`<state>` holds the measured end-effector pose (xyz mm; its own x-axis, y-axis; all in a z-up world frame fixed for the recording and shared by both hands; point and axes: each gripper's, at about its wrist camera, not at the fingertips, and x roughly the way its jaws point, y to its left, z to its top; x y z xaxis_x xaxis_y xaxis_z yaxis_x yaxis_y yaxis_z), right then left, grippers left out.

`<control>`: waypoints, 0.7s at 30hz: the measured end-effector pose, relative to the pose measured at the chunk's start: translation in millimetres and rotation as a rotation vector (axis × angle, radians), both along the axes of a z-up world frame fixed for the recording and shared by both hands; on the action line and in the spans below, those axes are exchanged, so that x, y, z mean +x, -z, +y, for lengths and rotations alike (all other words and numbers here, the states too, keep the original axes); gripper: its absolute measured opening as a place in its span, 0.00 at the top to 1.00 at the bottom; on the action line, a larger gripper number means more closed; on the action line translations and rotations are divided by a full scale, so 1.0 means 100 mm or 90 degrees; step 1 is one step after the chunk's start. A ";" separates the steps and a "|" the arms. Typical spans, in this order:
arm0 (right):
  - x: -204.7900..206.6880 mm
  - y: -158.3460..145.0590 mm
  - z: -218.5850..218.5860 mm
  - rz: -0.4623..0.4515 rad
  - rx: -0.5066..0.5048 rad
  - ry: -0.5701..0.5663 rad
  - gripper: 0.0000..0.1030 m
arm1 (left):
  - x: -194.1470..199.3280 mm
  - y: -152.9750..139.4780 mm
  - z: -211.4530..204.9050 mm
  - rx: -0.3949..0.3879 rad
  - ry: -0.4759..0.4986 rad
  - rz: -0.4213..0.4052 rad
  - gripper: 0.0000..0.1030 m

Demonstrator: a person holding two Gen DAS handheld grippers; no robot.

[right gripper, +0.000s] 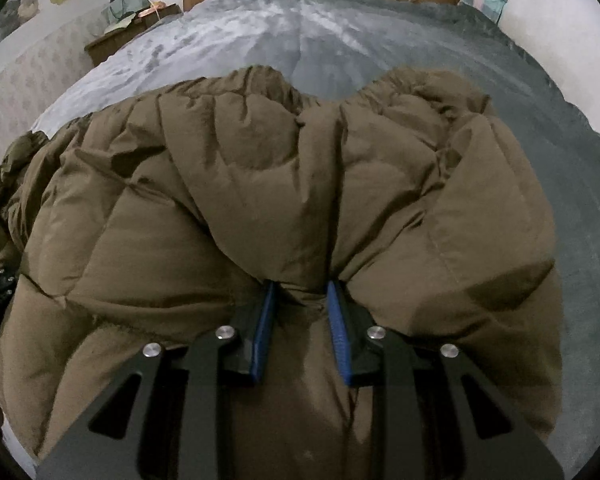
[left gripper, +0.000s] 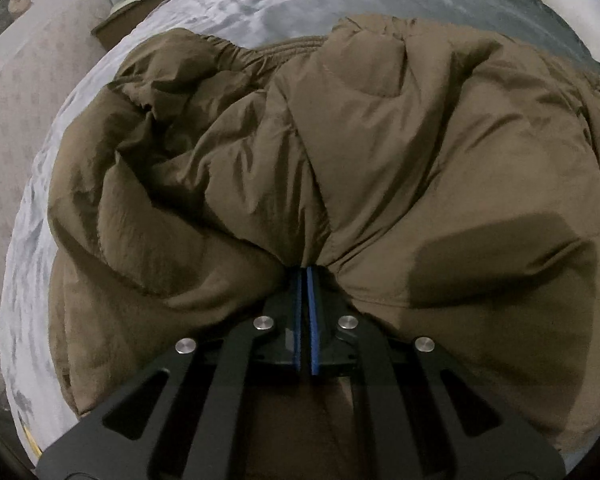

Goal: Fold large clothes

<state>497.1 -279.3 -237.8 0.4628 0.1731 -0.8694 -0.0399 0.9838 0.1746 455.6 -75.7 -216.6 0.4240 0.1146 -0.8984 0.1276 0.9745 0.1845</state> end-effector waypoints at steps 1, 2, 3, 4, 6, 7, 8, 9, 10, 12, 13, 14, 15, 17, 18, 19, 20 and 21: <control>0.01 0.01 0.01 0.001 -0.002 -0.001 0.74 | -0.01 0.01 -0.01 -0.003 -0.002 0.000 0.97; 0.01 0.03 0.02 0.001 -0.004 -0.002 0.74 | -0.01 0.02 -0.02 -0.004 -0.001 0.000 0.97; 0.02 0.04 0.03 0.001 -0.006 -0.003 0.74 | 0.01 0.02 -0.01 -0.003 0.001 0.001 0.97; 0.03 0.04 0.04 0.002 -0.007 -0.003 0.74 | 0.01 0.01 0.00 -0.002 0.003 0.001 0.97; 0.05 0.06 0.05 0.005 -0.010 -0.004 0.74 | 0.02 0.03 0.02 -0.001 0.010 0.005 0.97; 0.06 0.06 0.06 0.007 -0.012 -0.006 0.74 | 0.04 0.03 0.01 -0.002 0.011 0.007 0.97; 0.05 0.07 0.05 0.008 -0.012 -0.007 0.74 | 0.06 0.03 0.02 -0.006 0.011 0.009 0.97; 0.06 0.07 0.05 0.010 -0.012 -0.007 0.74 | 0.08 0.02 0.02 -0.009 0.010 0.011 0.97; 0.06 0.07 0.06 0.011 -0.013 -0.007 0.74 | 0.13 0.03 0.05 -0.010 0.010 0.013 0.97; 0.05 0.07 0.08 0.010 -0.021 -0.008 0.74 | 0.15 0.04 0.06 -0.007 0.010 0.012 0.97; 0.05 0.07 0.09 0.009 -0.028 -0.008 0.74 | 0.15 0.04 0.05 0.000 0.011 0.010 0.97; 0.04 0.07 0.11 0.008 -0.034 -0.009 0.74 | 0.12 0.03 0.02 0.005 0.011 0.008 0.97; 0.04 0.07 0.13 0.008 -0.041 -0.010 0.74 | 0.12 0.03 0.01 0.012 0.011 0.008 0.97; 0.05 0.07 0.15 0.011 -0.047 -0.011 0.74 | 0.11 -0.01 -0.01 0.022 0.012 0.009 0.98; 0.05 0.07 0.15 0.013 -0.048 -0.012 0.74 | 0.12 -0.01 -0.02 0.026 0.015 0.013 0.98; 0.04 0.06 0.16 0.016 -0.050 -0.012 0.74 | 0.12 -0.01 -0.05 0.027 0.016 0.016 0.98; 0.05 0.06 0.17 0.021 -0.054 -0.014 0.74 | 0.12 -0.03 -0.05 0.028 0.018 0.021 0.98; 0.05 0.05 0.18 0.024 -0.059 -0.015 0.74 | 0.13 -0.04 -0.05 0.027 0.018 0.025 0.98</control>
<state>502.2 -261.6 -243.2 0.4265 0.1022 -0.8987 -0.0588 0.9946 0.0852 468.2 -80.3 -212.8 0.3922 0.1412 -0.9090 0.1623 0.9620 0.2195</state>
